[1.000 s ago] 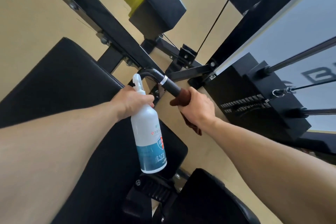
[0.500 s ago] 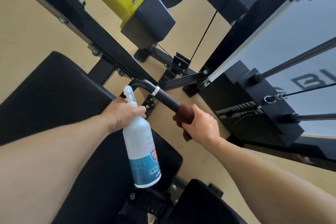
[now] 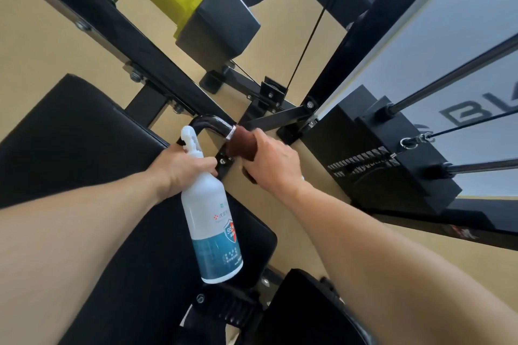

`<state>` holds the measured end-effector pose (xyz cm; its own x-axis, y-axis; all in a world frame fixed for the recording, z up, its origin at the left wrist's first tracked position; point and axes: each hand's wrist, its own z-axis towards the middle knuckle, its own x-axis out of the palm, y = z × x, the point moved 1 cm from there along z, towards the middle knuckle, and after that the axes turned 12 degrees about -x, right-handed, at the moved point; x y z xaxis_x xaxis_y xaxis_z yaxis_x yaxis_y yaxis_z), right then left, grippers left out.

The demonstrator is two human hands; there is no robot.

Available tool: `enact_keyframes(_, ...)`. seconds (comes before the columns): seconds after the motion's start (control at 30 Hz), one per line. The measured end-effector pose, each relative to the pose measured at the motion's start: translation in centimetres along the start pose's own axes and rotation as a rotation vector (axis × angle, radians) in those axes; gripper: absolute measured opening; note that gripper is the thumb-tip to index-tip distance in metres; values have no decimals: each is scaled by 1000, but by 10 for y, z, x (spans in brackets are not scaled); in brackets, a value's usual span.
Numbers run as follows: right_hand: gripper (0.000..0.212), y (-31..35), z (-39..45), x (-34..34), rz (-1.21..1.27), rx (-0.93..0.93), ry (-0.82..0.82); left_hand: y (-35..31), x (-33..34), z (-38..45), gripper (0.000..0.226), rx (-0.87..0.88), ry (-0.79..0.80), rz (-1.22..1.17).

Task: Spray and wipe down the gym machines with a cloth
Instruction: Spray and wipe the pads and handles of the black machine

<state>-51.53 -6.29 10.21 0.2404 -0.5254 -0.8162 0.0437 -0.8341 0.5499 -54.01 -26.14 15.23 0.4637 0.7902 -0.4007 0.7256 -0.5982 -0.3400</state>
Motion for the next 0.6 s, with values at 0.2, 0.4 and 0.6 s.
enact_keyframes(0.2, 29, -40, -49, -14, -80, 253, 190, 4, -3, 3, 33, 21, 31, -5)
enact_keyframes(0.4, 32, -15, -102, -61, 172, 724, 158, 4, -3, -1, 31, 18, 57, 14)
enact_keyframes(0.6, 39, 62, -205, -107, 823, 1067, -274, 15, -3, -25, 38, 4, 30, -13)
